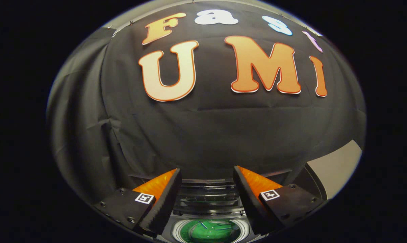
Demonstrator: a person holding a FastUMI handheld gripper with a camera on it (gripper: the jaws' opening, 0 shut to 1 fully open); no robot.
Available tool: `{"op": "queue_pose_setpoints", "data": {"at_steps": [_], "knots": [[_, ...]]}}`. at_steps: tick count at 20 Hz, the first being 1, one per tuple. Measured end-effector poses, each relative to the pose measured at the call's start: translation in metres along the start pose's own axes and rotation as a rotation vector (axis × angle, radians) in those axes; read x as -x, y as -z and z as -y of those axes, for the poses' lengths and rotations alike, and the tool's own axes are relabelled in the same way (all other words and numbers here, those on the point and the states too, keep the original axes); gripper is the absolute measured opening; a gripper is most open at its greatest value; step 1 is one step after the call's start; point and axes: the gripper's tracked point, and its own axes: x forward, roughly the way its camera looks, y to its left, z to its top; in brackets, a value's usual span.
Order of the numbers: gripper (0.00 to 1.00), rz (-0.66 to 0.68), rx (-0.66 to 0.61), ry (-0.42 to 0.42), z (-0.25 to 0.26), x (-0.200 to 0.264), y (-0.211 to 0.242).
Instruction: Put the clothes into the washing machine and then close the washing machine lid.
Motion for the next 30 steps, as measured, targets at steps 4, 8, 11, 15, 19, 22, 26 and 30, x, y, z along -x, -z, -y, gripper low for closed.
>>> {"op": "queue_pose_setpoints", "data": {"at_steps": [4,8,11,15,19,22,26,30], "knots": [[0.98,-0.06,0.014,-0.005,0.002,-0.035,0.01],[0.98,-0.079,0.034,0.006,0.007,-0.057,0.015],[0.99,-0.085,0.028,0.02,0.013,-0.066,0.021],[0.99,-0.054,0.038,0.016,0.013,-0.062,0.021],[0.99,-0.042,0.038,0.018,0.012,-0.049,0.023],[1.0,-0.012,0.044,0.023,0.013,-0.034,0.027],[0.99,0.035,0.051,0.032,0.012,-0.01,0.035],[0.99,0.049,0.056,0.025,0.011,0.008,0.046]]}}
